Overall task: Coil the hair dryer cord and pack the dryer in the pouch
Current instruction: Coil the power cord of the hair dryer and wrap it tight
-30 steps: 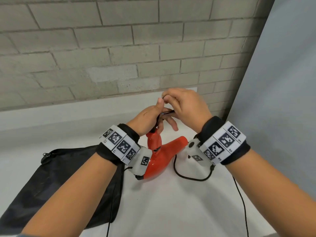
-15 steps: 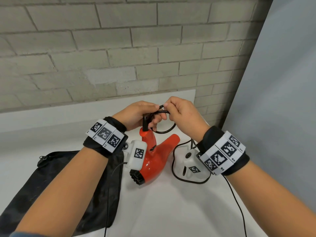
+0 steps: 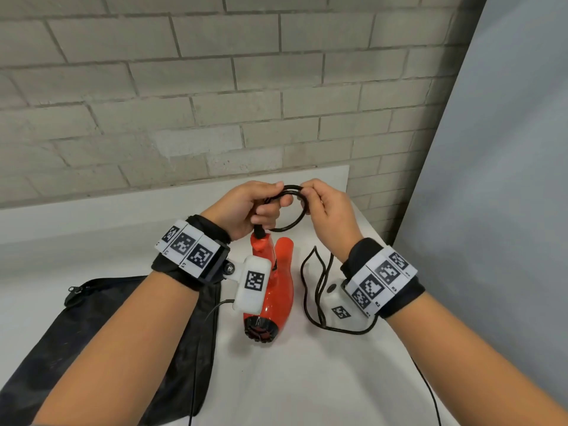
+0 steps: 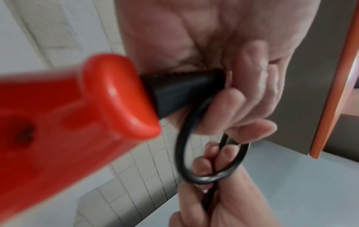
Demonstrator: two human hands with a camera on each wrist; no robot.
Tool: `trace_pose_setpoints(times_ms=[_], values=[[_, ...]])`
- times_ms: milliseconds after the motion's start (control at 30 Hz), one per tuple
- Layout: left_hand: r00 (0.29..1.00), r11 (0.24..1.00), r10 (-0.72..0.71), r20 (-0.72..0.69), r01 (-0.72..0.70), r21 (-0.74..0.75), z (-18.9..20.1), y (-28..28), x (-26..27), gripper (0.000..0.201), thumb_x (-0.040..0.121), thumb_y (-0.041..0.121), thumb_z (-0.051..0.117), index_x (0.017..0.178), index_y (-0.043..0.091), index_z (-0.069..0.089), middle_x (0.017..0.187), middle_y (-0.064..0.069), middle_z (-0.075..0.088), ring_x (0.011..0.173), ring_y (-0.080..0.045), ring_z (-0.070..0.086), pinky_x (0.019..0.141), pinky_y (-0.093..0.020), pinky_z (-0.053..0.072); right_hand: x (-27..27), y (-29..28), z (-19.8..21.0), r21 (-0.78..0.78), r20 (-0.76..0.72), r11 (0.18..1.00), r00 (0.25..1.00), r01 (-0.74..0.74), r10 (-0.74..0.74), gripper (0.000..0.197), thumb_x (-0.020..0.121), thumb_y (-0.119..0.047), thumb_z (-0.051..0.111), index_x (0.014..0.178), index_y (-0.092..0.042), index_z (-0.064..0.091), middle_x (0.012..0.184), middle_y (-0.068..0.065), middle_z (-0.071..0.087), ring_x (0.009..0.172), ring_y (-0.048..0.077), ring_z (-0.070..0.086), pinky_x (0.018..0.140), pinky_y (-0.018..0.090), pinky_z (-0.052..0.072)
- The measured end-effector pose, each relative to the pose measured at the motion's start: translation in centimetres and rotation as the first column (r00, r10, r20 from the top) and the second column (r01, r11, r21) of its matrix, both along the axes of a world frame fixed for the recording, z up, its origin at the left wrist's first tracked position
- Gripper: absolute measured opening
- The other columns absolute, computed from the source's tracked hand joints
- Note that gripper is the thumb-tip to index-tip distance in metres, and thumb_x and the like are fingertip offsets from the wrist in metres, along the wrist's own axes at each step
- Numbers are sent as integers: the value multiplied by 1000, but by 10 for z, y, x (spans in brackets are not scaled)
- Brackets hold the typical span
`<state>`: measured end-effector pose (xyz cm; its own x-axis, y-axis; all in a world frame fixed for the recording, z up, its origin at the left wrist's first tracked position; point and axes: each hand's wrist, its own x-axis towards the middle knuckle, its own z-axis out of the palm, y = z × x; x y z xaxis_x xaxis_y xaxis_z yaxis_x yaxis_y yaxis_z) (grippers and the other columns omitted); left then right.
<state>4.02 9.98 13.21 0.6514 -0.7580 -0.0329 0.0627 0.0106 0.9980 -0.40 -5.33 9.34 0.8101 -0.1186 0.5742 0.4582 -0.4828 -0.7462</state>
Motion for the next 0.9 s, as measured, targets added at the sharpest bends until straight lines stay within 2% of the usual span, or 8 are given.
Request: trace_pose_setpoints(times_ms=[133, 300, 400, 467, 667, 733, 800, 900], values=[[997, 996, 55, -47, -58, -61, -4, -1, 2, 34, 95, 21, 26, 74, 7, 50, 36, 11, 37, 30, -1, 30, 39, -13, 30, -3, 0, -13, 53, -23, 998, 1000, 17, -16, 21, 95, -8, 41, 85, -12, 59, 56, -5, 44, 50, 0, 44, 51, 7, 34], [987, 982, 111, -115, -127, -141, -6, -4, 4, 51, 95, 19, 25, 68, 11, 67, 39, 8, 44, 31, -4, 35, 43, -17, 42, -18, 12, -26, -125, -148, 991, 989, -39, 20, 35, 97, -12, 34, 130, -16, 45, 62, -5, 47, 55, 4, 48, 59, 17, 40], [974, 964, 179, -136, -201, -175, -6, -4, 4, 58, 96, 18, 25, 67, 11, 75, 51, 7, 62, 38, -6, 51, 47, -18, 49, -30, 18, -31, -320, -275, 943, 961, -90, -1, 48, 97, -16, 32, 144, -17, 22, 88, 15, 63, 83, 30, 61, 76, 35, 46], [969, 960, 199, -145, -222, -168, -5, -4, 4, 56, 96, 17, 24, 73, 10, 75, 67, 3, 73, 46, -6, 60, 50, -16, 50, -36, 21, -38, -458, -352, 880, 935, -127, -48, 52, 97, -18, 32, 146, -20, 12, 111, 20, 61, 93, 36, 60, 78, 39, 46], [979, 965, 185, -84, -197, -175, -15, -8, 3, 36, 93, 6, 23, 110, 5, 55, 99, 1, 73, 79, -14, 69, 65, -20, 53, -46, 17, -40, -726, -300, 676, 943, -126, -146, 45, 95, -12, 33, 140, -15, 24, 120, 13, 57, 90, 35, 61, 64, 36, 39], [979, 969, 205, -1, -203, -141, -18, -11, 2, 35, 94, 3, 25, 112, 7, 54, 98, 3, 73, 82, -14, 69, 68, -20, 53, -50, 15, -31, -776, -184, 629, 970, -44, -160, 37, 92, -12, 44, 129, -13, 41, 108, 10, 61, 79, 32, 63, 58, 33, 38], [973, 971, 221, 66, -214, -103, -19, -14, 1, 34, 95, 3, 26, 116, 6, 52, 98, 5, 72, 82, -11, 69, 70, -18, 53, -51, 10, -25, -818, 5, 565, 985, 104, -173, 38, 70, -11, 73, 106, -14, 61, 78, 3, 65, 49, 22, 59, 43, 23, 28], [966, 978, 208, 152, -204, -41, -17, -19, -5, 32, 96, 3, 27, 120, 6, 47, 107, 0, 64, 79, -3, 67, 73, -15, 51, -48, 0, -19, -810, 199, 528, 967, 255, -161, 45, 51, -7, 83, 91, -19, 66, 63, -4, 60, 36, 17, 51, 34, 17, 25]])
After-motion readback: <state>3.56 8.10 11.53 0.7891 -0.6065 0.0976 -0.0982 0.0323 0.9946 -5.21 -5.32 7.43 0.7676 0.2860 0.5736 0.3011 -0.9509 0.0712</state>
